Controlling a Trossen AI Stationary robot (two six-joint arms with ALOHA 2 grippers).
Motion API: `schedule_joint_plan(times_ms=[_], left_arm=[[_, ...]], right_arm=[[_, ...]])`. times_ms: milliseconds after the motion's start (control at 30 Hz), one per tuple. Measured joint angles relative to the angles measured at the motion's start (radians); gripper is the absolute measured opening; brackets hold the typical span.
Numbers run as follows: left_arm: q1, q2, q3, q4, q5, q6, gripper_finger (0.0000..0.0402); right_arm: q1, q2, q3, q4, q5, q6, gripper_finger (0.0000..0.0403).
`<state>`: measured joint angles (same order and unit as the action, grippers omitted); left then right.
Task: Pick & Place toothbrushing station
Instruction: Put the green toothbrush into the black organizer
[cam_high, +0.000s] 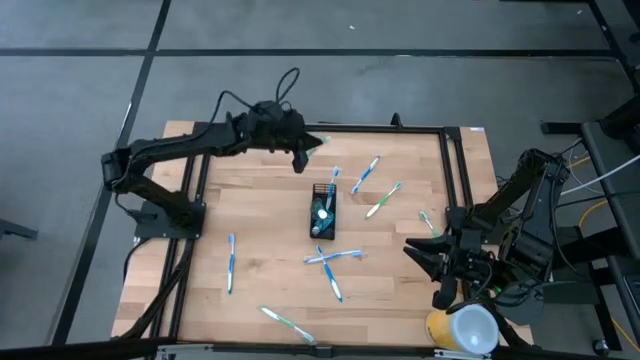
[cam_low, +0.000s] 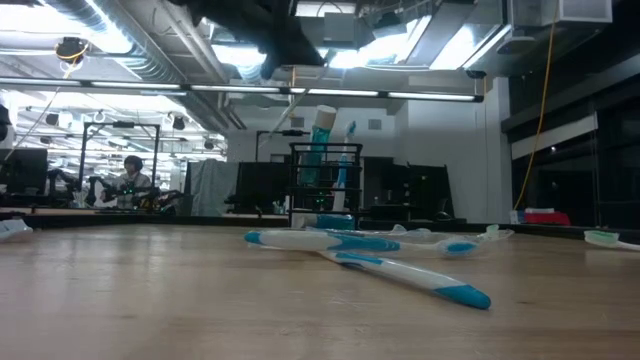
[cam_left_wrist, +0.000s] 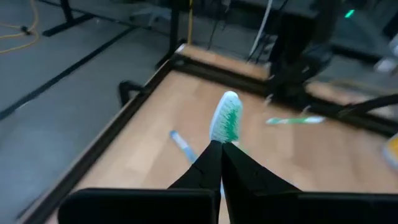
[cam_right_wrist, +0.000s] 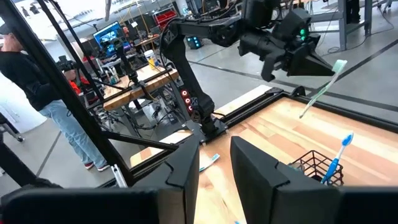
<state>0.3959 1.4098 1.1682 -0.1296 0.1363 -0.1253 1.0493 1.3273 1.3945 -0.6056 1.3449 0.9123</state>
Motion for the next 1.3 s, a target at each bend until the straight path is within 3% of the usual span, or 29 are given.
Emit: schedule_joint_plan(times_ms=[200, 400, 700, 900, 1300], left_arm=[[-0.124, -0.063, -0.134, 0.206, -0.099, -0.163, 0.0001], [-0.272, -0.132, -0.228, 0.374, -0.254, -0.226, 0.0001], [-0.491, -0.151, -0.359, 0.689, -0.554, -0.215, 0.0001], [-0.607, -0.143, -0.433, 0.809, -0.723, -0.166, 0.0001], [-0.649, 0.101, -0.496, 1.135, -0.701, -0.023, 0.0001]], right_arm=[[0.018, 0.000, 0.000, 0.000, -0.001, 0.000, 0.0096], [0.034, 0.000, 0.000, 0.000, 0.006, -0.001, 0.0096], [0.034, 0.000, 0.000, 0.000, 0.001, -0.008, 0.0096], [0.034, 0.000, 0.000, 0.000, -0.002, -0.007, 0.0096], [0.034, 0.000, 0.000, 0.003, -0.079, 0.019, 0.0096]])
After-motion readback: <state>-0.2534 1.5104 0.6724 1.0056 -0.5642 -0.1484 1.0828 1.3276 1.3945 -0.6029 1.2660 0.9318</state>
